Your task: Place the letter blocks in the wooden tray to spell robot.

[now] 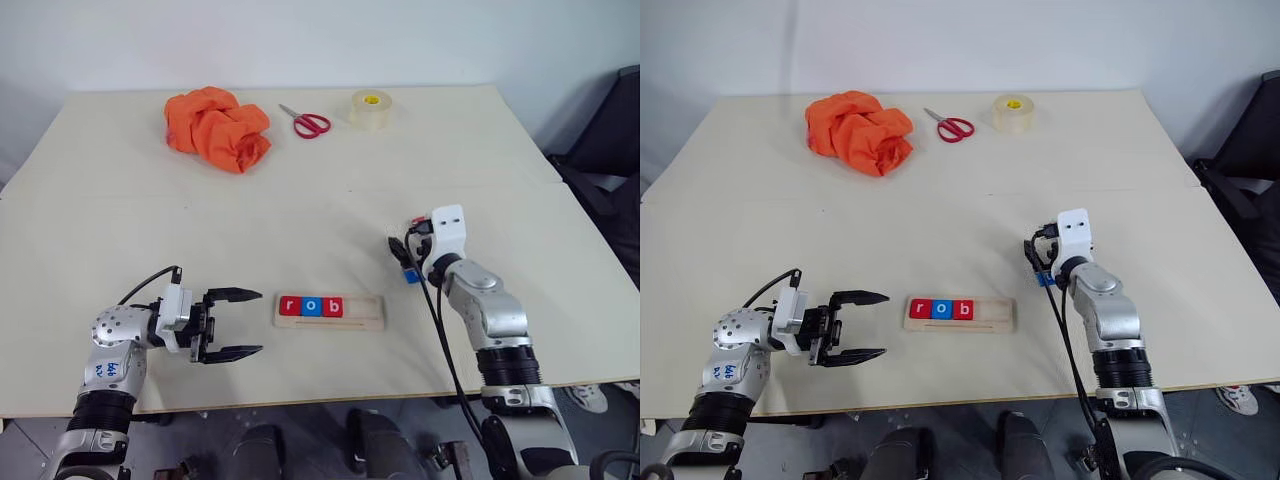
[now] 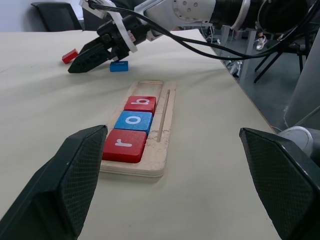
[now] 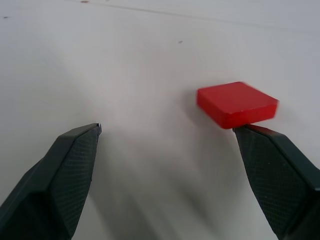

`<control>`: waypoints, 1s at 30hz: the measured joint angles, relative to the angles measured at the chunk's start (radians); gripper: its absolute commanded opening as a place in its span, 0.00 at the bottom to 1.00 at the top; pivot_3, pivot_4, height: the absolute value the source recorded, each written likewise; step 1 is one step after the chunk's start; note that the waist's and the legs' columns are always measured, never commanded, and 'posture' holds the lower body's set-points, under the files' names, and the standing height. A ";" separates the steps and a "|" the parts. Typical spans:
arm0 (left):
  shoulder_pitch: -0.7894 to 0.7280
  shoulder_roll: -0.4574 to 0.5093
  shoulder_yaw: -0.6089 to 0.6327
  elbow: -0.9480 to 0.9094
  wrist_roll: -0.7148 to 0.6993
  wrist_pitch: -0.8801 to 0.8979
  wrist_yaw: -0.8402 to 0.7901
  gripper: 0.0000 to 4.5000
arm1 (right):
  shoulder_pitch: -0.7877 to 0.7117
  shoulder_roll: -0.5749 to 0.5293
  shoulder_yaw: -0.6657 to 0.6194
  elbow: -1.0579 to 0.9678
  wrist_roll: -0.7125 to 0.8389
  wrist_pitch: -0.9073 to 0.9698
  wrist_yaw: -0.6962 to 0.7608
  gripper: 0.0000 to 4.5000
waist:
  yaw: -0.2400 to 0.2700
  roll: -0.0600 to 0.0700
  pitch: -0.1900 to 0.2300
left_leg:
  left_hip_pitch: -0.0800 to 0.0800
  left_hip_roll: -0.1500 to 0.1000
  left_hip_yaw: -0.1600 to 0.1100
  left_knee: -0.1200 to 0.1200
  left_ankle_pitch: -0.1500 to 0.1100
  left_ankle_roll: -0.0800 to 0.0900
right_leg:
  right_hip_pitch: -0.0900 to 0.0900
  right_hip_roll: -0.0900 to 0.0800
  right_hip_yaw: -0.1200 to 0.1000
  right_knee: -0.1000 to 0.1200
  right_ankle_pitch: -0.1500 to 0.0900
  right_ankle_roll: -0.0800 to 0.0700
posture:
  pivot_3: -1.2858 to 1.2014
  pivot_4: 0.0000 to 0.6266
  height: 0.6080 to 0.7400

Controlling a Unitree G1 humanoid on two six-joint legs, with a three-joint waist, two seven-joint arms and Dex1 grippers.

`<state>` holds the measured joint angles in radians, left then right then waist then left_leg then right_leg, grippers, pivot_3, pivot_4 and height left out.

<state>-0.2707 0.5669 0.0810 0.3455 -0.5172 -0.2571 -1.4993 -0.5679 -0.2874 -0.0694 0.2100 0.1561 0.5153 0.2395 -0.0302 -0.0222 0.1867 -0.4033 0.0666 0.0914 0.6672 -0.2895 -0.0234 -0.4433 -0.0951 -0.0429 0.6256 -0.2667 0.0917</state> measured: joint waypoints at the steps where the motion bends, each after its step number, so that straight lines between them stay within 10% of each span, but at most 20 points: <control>1: 0.000 -0.001 0.000 0.000 0.000 0.000 0.000 1.00 | -0.011 -0.004 0.000 0.015 -0.001 -0.012 0.005 0.98 | 0.000 0.000 0.000 | 0.000 0.000 0.000 0.000 0.000 0.000 | 0.000 0.000 0.000 0.000 0.000 0.000 | 0.52 0.24 1.00; 30: 0.007 -0.006 0.002 -0.019 0.000 0.005 0.027 1.00 | -0.088 0.029 0.020 0.125 -0.022 -0.130 0.000 0.98 | -0.001 0.000 0.000 | 0.000 0.000 0.000 -0.001 0.000 0.000 | 0.000 0.000 0.000 0.000 0.000 0.000 | 0.52 0.24 1.00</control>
<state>-0.2638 0.5614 0.0828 0.3267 -0.5169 -0.2526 -1.4726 -0.6560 -0.2584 -0.0494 0.3350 0.1346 0.3850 0.2394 -0.0310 -0.0220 0.1868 -0.4036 0.0667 0.0919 0.6661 -0.2895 -0.0234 -0.4435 -0.0953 -0.0427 0.6257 -0.2667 0.0917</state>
